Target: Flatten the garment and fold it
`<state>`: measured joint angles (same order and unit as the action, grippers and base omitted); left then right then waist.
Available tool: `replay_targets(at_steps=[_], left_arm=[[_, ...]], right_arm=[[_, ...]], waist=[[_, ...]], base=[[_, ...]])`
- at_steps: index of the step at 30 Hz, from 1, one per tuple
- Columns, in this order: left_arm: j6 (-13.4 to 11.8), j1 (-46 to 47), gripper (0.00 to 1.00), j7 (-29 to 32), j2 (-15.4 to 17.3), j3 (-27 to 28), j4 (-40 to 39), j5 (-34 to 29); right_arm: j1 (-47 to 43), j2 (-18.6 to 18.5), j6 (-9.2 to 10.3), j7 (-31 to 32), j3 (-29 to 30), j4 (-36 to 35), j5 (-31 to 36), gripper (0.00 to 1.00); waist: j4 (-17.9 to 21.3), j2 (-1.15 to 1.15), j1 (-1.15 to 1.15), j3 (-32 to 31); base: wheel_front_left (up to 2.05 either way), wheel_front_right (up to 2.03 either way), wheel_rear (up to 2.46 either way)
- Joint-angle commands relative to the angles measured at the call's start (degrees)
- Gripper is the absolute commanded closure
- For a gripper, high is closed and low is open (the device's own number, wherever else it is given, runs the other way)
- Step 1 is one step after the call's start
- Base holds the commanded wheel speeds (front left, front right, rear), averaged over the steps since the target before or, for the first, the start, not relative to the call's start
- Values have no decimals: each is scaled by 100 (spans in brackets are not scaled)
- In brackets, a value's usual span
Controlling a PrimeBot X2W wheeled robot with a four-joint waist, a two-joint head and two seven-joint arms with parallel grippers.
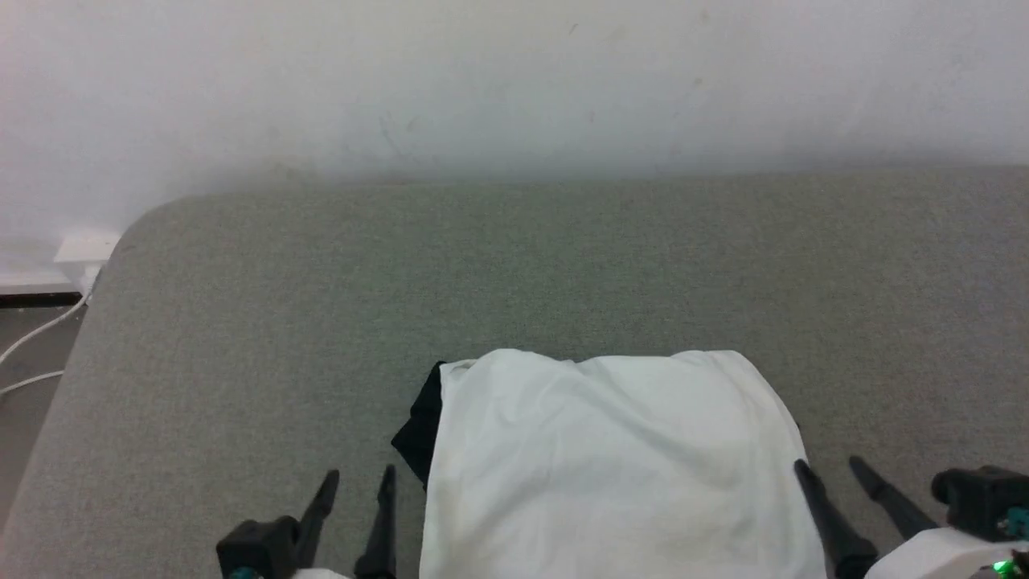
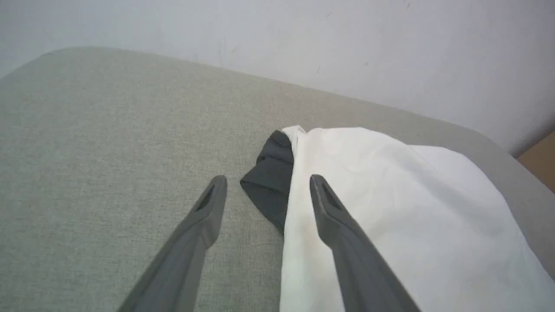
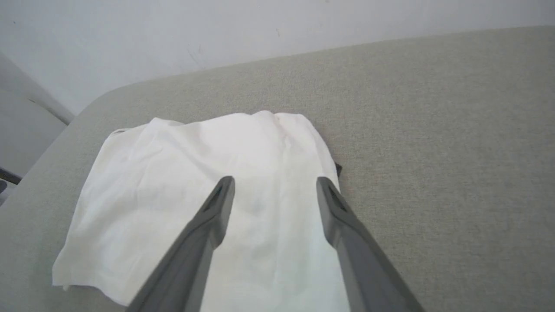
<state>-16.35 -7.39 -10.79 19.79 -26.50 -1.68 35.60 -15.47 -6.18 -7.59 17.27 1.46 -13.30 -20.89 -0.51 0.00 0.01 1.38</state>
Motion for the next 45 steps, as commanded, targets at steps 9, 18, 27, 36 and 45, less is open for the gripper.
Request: replay_targets(at_steps=[9,18,27,36,45], left_arm=[[63,431,0,-412,-39,793,-129,-483],[619,555,0,-419,-301,1599,-208,-1275],[1058,695,0,-420,-520,1737,60,-1589],[1278,702,0,-420,-679,1792,255,-1767],[1323,590,0,-420,-676,1807,387,-1835]], right_arm=[[511,-183,10,687,994,477,56,0],[1062,-314,10,1724,884,1474,-148,0],[1891,-340,10,1971,272,2847,-376,0],[1987,-433,10,2238,-332,3484,-849,100],[2089,-835,10,1130,-145,3081,-818,100]], waist=[[-313,0,-1,72],[-525,0,-1,247],[-522,0,-1,460],[-524,0,-1,380],[-442,0,-1,80]], base=[[0,0,0],[0,0,0],[0,0,0],[0,0,0],[0,0,0]])
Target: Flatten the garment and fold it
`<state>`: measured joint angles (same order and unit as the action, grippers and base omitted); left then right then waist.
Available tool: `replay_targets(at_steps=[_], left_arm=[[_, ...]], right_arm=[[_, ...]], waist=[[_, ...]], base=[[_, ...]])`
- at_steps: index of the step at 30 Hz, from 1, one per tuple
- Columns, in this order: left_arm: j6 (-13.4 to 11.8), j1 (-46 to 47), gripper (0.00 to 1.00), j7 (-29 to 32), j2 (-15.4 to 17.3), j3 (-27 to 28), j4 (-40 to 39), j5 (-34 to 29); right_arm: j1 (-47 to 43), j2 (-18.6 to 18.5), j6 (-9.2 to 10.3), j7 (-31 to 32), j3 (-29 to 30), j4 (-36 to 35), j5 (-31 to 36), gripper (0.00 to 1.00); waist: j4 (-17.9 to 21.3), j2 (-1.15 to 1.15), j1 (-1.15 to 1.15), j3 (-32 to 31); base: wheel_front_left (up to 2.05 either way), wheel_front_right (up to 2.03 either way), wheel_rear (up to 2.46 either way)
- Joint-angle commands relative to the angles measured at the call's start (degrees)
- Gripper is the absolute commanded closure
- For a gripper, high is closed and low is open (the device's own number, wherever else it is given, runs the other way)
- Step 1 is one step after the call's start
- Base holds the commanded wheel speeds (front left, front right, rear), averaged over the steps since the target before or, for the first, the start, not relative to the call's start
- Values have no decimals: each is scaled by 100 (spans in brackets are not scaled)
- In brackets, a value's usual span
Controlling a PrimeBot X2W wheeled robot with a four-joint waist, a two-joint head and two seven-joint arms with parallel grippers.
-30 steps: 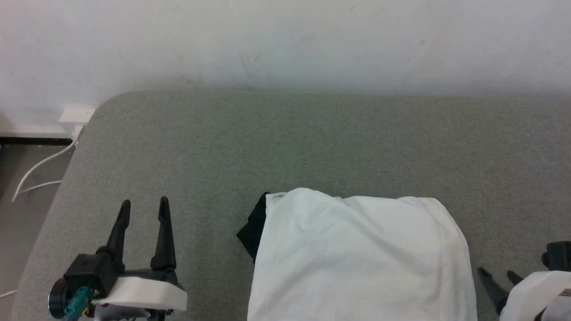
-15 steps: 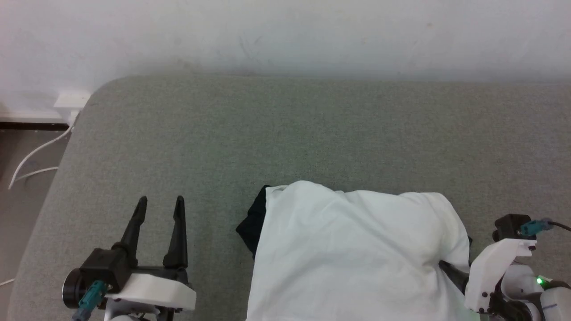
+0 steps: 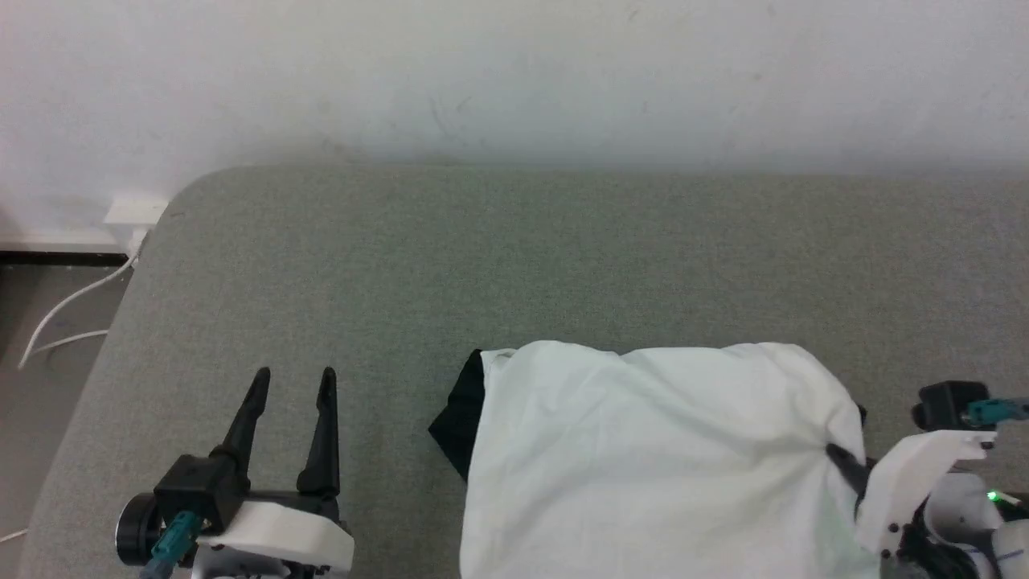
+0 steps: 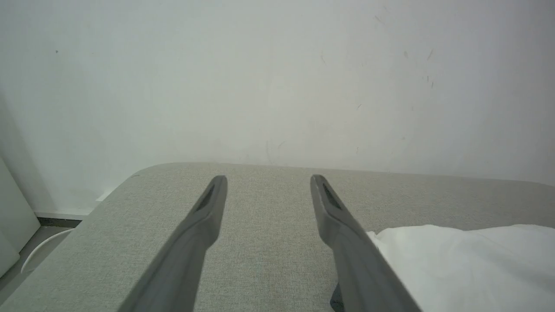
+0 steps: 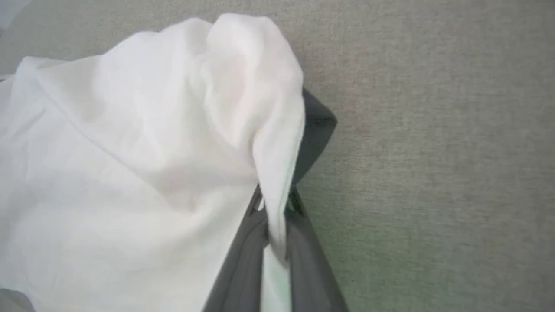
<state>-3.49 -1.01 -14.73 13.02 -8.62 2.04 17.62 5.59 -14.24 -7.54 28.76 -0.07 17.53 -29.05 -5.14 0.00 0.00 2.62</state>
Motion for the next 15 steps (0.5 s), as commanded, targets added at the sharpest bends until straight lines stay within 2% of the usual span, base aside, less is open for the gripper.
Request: replay_targets(at_steps=[1,10,12,15], left_arm=[[31,-68,0,-27,0,20,14,-37],[-27,-223,0,-11,-24,-38,-27,-33],[-38,-245,0,-1,-28,-46,-26,-21],[-45,-257,0,14,-33,-63,-30,1]], right_arm=[[-70,-81,5,-49,106,-80,22,100],[-812,-90,5,398,1519,-827,616,100],[-859,5,5,491,1544,-1037,682,100],[-812,294,5,709,1245,-1363,523,100]], waist=[[26,0,0,-68],[114,0,0,-206],[156,0,0,-217],[190,0,0,-207]], base=[[0,0,0],[0,0,0],[0,0,0],[0,0,0]])
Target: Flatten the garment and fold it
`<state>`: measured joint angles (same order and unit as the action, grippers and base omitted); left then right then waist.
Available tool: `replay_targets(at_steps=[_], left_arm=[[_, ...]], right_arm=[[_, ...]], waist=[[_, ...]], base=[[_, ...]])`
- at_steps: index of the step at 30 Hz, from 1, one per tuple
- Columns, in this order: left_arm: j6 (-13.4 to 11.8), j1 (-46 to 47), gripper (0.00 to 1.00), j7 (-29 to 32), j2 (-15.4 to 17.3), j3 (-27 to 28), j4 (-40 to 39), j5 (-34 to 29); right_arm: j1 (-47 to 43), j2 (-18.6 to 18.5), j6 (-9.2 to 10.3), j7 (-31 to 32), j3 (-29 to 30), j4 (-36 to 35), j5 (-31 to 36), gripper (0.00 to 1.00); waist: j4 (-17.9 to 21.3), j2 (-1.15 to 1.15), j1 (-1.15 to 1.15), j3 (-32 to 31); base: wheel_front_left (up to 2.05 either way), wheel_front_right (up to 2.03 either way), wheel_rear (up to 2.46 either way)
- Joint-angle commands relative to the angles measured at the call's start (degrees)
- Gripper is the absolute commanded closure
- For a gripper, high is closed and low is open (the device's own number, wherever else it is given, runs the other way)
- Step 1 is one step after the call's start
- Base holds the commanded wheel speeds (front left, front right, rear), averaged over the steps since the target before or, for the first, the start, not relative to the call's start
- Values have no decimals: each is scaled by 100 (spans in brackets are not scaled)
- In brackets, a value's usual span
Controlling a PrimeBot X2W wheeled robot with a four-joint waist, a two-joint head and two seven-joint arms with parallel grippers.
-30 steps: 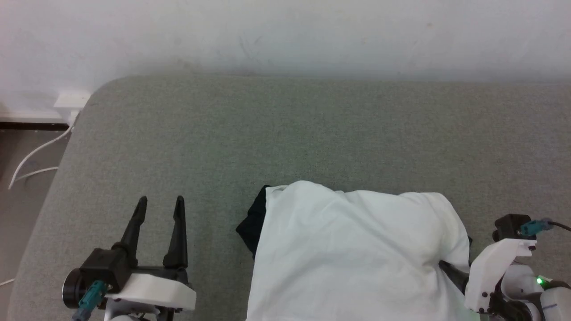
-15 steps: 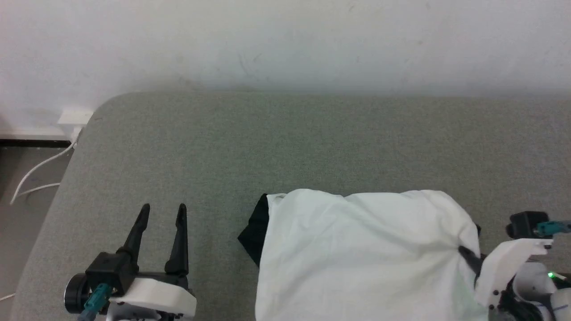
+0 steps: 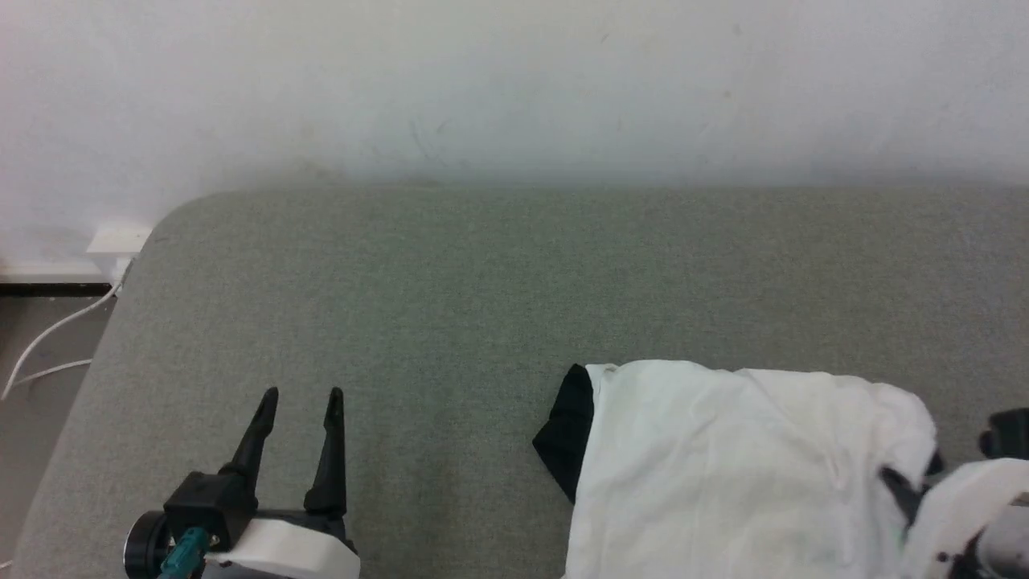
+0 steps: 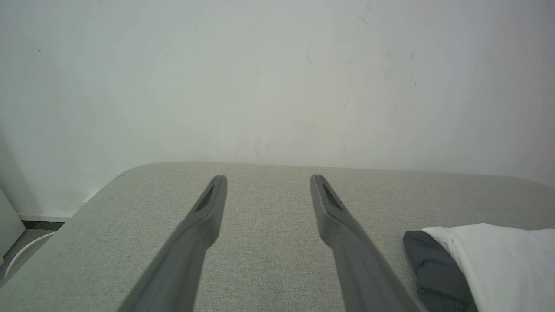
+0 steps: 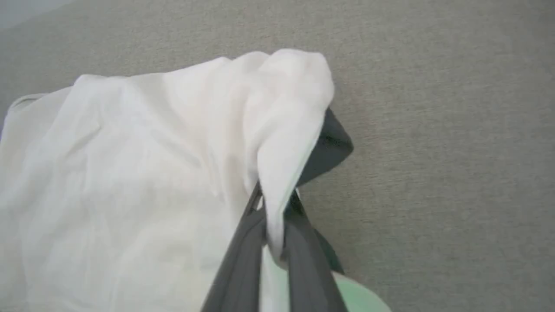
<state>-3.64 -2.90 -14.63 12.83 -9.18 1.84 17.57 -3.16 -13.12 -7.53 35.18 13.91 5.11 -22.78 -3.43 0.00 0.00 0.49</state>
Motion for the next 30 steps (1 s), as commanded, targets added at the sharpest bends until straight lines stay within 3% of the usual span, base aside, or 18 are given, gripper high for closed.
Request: replay_targets(at_steps=[1,8,15,19,20,21,22,26,30], left_arm=[[-32,-63,0,7,-14,-12,-12,11],[-24,40,0,15,-15,-44,14,51],[33,232,0,16,-27,-135,131,58],[41,299,0,8,-42,-150,203,70],[38,306,0,6,-45,-146,220,75],[38,306,0,6,-45,-146,220,75],[36,311,0,3,-47,-142,233,80],[28,337,0,-8,-56,-115,283,95],[22,347,0,-18,-66,-85,330,101]], right_arm=[[100,293,4,156,-312,-222,-219,100],[551,874,4,398,-1628,-486,-984,100],[1123,1018,4,-225,-2696,464,-1684,100],[1367,1022,4,-683,-3490,1043,-1944,79],[1428,1022,4,-782,-3634,1184,-1927,23],[1428,1022,4,-782,-3634,1184,-1927,23],[1496,1023,4,-873,-3765,1319,-1858,0],[1778,1022,4,-1283,-4173,1588,-1554,0],[2006,746,4,-1811,-4561,1378,-739,0]], waist=[[25,0,0,16],[7,0,0,109],[-162,0,0,182],[-236,0,0,231],[-243,0,0,241],[-243,0,0,241],[-245,0,0,258],[-225,0,0,306],[-177,0,0,292]], base=[[0,0,0],[0,0,0],[0,0,0],[0,0,0],[0,0,0],[0,0,0],[0,0,0],[0,0,0],[0,0,0]])
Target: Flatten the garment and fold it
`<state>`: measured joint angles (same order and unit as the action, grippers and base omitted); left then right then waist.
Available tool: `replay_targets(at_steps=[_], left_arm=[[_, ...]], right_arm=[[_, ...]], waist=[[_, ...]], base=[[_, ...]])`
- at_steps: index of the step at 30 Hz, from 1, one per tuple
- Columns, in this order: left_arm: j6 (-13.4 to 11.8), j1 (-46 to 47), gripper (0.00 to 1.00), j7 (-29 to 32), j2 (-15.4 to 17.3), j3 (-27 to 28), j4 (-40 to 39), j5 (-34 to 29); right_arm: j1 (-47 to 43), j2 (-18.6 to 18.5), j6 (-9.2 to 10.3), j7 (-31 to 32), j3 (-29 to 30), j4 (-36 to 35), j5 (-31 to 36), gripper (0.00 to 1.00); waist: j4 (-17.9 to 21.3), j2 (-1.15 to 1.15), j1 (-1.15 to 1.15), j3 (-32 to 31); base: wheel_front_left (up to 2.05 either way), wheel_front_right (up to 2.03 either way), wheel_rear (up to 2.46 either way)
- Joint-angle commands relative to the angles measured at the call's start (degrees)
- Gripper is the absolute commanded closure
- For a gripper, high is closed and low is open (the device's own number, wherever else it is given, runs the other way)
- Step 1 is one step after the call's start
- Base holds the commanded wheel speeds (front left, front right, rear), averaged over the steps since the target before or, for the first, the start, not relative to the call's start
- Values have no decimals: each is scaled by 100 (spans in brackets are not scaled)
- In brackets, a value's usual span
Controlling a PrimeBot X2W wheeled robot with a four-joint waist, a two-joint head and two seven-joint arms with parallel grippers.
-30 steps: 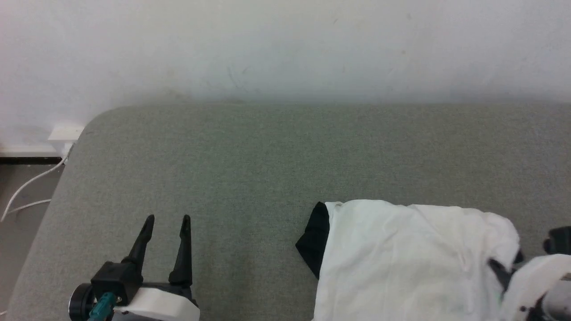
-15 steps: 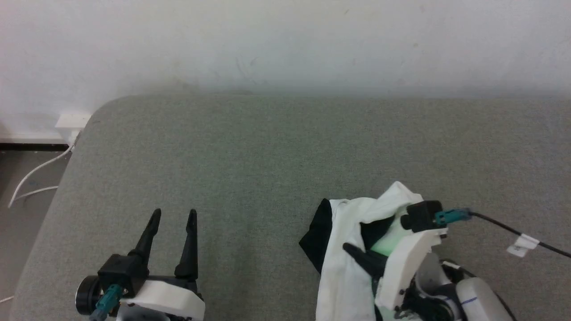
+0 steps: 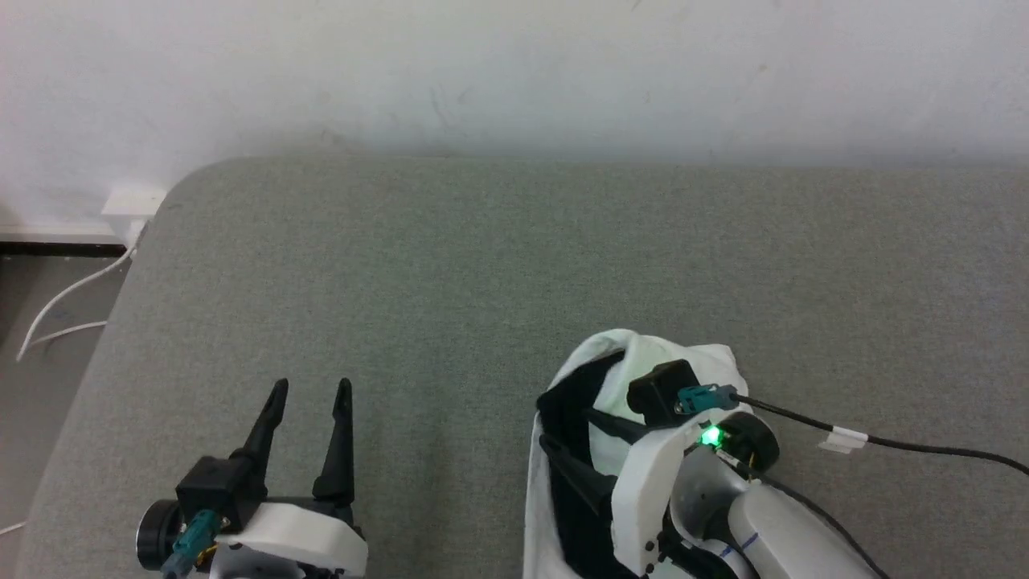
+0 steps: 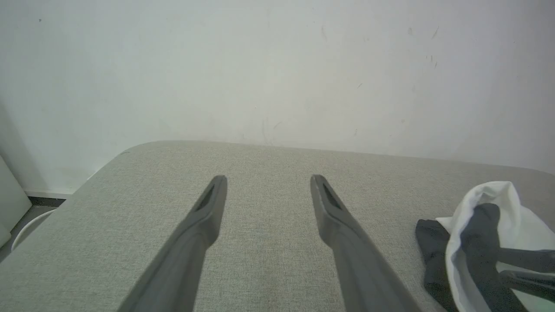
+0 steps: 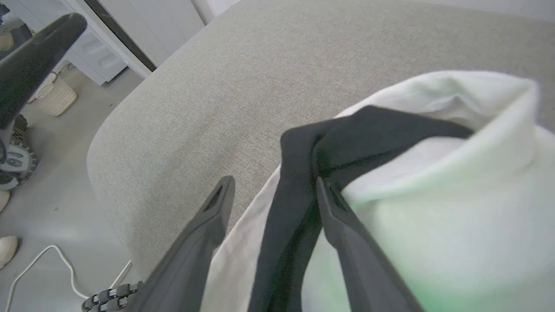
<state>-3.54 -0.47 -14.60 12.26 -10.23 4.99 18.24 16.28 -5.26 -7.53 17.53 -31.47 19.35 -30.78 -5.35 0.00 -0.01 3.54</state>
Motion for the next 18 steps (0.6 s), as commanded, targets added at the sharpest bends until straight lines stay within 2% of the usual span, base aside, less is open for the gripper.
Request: replay_targets(at_steps=[1,4,7,14,18], left_arm=[[6,99,0,-23,-12,32,25,36],[-13,71,0,-29,-24,64,39,36],[-52,43,0,-33,-49,106,47,32],[-163,19,0,-38,-106,274,-75,-24],[-158,-22,0,-39,-115,363,-198,-90]], right_arm=[[71,-119,4,-117,-69,-160,236,0],[-16,-319,4,-235,-32,-611,657,0],[-277,-432,4,-432,284,-1148,960,0],[-1159,-254,4,-1225,1860,-2286,1448,0],[-1560,-126,4,-1427,2803,-2868,1713,0]], waist=[[39,0,1,-27],[105,0,1,-76],[159,0,1,-136],[240,0,1,-217],[284,0,1,-255]], base=[[0,0,0],[0,0,0],[0,0,0],[0,0,0],[0,0,0]])
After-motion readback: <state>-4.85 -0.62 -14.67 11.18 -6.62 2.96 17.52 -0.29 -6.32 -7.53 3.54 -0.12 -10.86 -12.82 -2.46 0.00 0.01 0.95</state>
